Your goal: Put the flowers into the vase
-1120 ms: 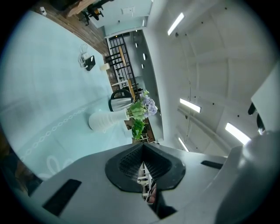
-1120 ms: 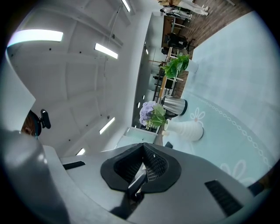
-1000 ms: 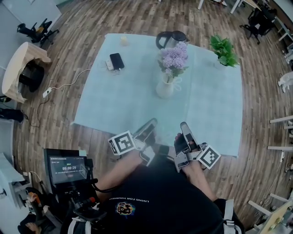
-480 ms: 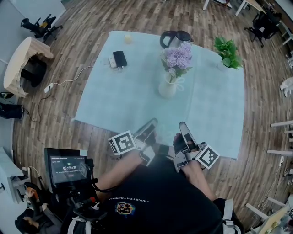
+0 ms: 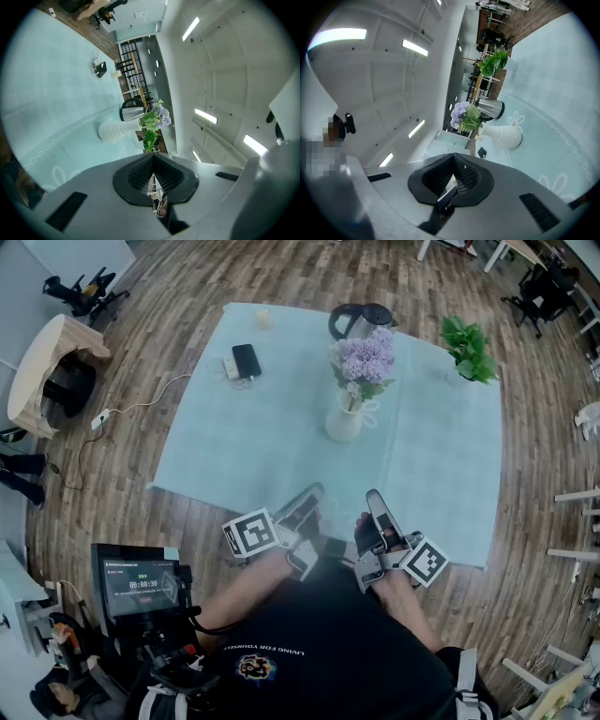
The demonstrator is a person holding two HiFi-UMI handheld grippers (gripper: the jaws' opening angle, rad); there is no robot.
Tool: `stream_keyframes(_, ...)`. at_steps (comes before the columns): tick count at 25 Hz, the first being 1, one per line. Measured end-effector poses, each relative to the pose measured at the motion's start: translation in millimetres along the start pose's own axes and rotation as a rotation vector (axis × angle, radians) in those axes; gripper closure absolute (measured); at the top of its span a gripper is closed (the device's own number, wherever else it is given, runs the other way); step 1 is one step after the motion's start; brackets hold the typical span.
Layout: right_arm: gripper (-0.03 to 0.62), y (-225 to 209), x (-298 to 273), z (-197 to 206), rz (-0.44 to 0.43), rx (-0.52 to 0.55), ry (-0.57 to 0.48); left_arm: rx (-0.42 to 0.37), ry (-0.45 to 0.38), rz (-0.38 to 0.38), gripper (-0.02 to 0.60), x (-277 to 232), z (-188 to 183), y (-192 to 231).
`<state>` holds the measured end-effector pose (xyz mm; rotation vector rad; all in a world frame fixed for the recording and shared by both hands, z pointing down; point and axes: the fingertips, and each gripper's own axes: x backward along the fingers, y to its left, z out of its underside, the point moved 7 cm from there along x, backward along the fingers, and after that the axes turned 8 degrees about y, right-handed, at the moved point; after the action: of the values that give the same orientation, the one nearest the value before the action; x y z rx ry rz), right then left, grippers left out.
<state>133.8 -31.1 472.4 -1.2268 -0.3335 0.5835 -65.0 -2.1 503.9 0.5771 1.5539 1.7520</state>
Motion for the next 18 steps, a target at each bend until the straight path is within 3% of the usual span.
stream_keyframes(8,0.577,-1.4,-0.3,0.8,0.005,0.001,-0.002,-0.005,0.003,0.001,0.575,0.4,-0.4,0.8)
stream_keyframes(12,0.577,-2.1,-1.2,0.8,0.006,0.007,-0.001,0.030,-0.005,0.012,0.575,0.3,1.3,0.9)
stream_keyframes(18,0.577,-2.1,-2.0,1.7,0.006,0.002,-0.001,-0.002,-0.001,0.001,0.575,1.6,-0.6,2.3)
